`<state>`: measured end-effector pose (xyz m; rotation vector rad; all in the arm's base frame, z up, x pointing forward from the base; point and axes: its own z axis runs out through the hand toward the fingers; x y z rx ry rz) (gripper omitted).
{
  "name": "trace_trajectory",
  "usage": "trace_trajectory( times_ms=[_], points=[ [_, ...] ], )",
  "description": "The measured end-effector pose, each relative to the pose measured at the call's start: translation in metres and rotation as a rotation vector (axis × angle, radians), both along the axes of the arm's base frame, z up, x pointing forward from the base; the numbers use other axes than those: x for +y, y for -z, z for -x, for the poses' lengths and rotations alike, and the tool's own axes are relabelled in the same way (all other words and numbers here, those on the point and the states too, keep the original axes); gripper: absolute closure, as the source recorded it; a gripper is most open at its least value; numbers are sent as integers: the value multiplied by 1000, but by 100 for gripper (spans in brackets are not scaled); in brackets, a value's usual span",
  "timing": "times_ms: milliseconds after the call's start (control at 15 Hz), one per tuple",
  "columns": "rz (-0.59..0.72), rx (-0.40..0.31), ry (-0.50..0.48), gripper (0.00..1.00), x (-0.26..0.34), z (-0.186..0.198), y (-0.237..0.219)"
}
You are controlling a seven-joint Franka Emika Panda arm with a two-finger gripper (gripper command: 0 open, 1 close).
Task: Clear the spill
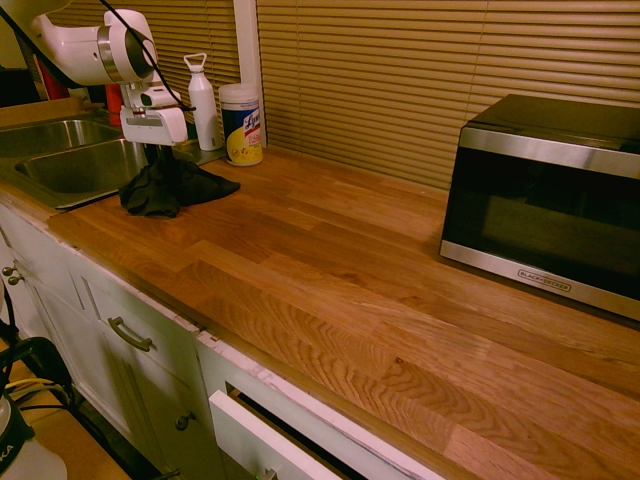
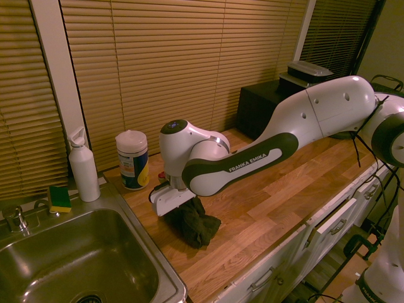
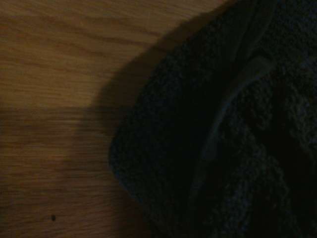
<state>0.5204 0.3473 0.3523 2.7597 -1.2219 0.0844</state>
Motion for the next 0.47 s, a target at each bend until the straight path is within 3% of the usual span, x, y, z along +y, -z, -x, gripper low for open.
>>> trace_trajectory(
  times_ms=[467],
  points=[
    [4, -25, 5, 0, -4, 4, -35]
  ],
)
